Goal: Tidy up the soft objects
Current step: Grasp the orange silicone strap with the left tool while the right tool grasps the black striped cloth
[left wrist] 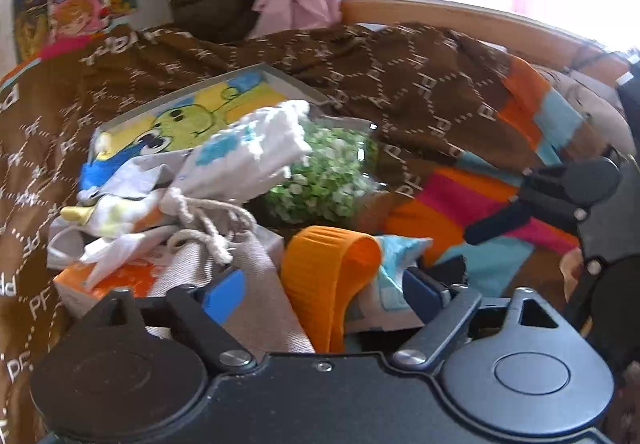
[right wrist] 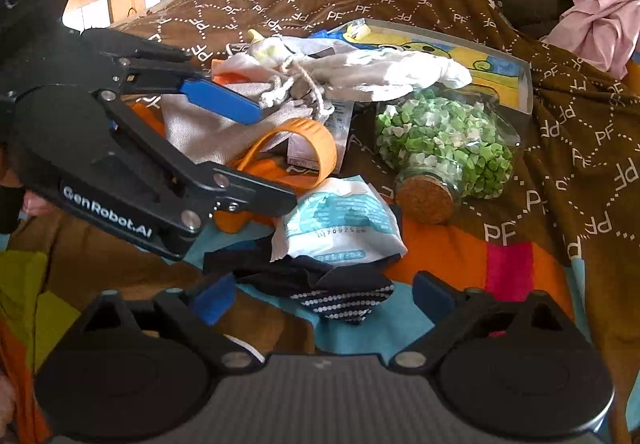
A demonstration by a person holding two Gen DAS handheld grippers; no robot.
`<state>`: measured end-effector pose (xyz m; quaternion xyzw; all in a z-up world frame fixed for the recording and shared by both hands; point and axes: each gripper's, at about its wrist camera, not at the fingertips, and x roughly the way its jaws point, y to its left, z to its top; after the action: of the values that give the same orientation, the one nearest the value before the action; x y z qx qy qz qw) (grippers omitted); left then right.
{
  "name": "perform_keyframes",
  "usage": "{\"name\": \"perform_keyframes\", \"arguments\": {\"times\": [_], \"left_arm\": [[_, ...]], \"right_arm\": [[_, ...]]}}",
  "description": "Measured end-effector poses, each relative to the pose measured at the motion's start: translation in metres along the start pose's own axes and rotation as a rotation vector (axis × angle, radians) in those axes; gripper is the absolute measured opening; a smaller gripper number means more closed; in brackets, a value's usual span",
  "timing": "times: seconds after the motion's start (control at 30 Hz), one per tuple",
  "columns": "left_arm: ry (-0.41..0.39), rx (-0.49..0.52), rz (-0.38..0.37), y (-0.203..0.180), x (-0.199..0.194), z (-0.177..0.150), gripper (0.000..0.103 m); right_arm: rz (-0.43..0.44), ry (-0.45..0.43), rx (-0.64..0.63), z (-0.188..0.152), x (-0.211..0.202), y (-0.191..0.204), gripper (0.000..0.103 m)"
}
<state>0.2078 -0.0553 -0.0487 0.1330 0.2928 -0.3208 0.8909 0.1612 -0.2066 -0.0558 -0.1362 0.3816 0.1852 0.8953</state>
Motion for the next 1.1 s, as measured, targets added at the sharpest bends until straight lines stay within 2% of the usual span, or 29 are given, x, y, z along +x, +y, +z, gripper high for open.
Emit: {"name": "perform_keyframes", "arguments": {"times": [0.1, 0.17, 0.33, 0.5, 0.63, 0.7, 0.77, 0.83, 1.03, 1.1], "left_arm": [[0.001, 0.064, -0.006, -0.007, 0.001, 0.000, 0.072], [0.006, 0.083, -0.005, -0.009, 0.001, -0.001, 0.060], [0.026, 0.099, 0.011, -0.008, 0.004, -0.002, 0.053], [0.061, 0.166, 0.043, -0.014, 0.008, -0.006, 0.051], [0.087, 0.201, 0.074, -0.018, 0.014, -0.011, 0.043], [0.096, 0.222, 0.099, -0.020, 0.016, -0.014, 0.038], [0.095, 0.248, 0.125, -0.022, 0.016, -0.015, 0.025], [0.087, 0.251, 0.127, -0.024, 0.014, -0.015, 0.017], [0.061, 0.234, 0.117, -0.025, 0.007, -0.012, 0.009], [0.057, 0.200, 0.110, -0.024, 0.004, -0.010, 0.009]], "right_arm": [[-0.016, 0.004, -0.032, -0.001, 0.004, 0.004, 0.088], [-0.026, 0.005, -0.051, -0.002, 0.005, 0.007, 0.087], [-0.034, -0.002, -0.065, -0.003, 0.006, 0.008, 0.084], [-0.042, -0.005, -0.073, -0.002, 0.010, 0.010, 0.081], [-0.026, -0.003, -0.113, -0.003, 0.013, 0.015, 0.062], [-0.026, -0.003, -0.126, -0.004, 0.012, 0.018, 0.058], [-0.025, 0.001, -0.134, -0.005, 0.012, 0.019, 0.053], [-0.028, 0.014, -0.139, -0.005, 0.013, 0.019, 0.043], [-0.044, 0.042, -0.152, -0.004, 0.010, 0.021, 0.017], [-0.057, 0.033, -0.154, -0.004, 0.006, 0.022, 0.013]]}}
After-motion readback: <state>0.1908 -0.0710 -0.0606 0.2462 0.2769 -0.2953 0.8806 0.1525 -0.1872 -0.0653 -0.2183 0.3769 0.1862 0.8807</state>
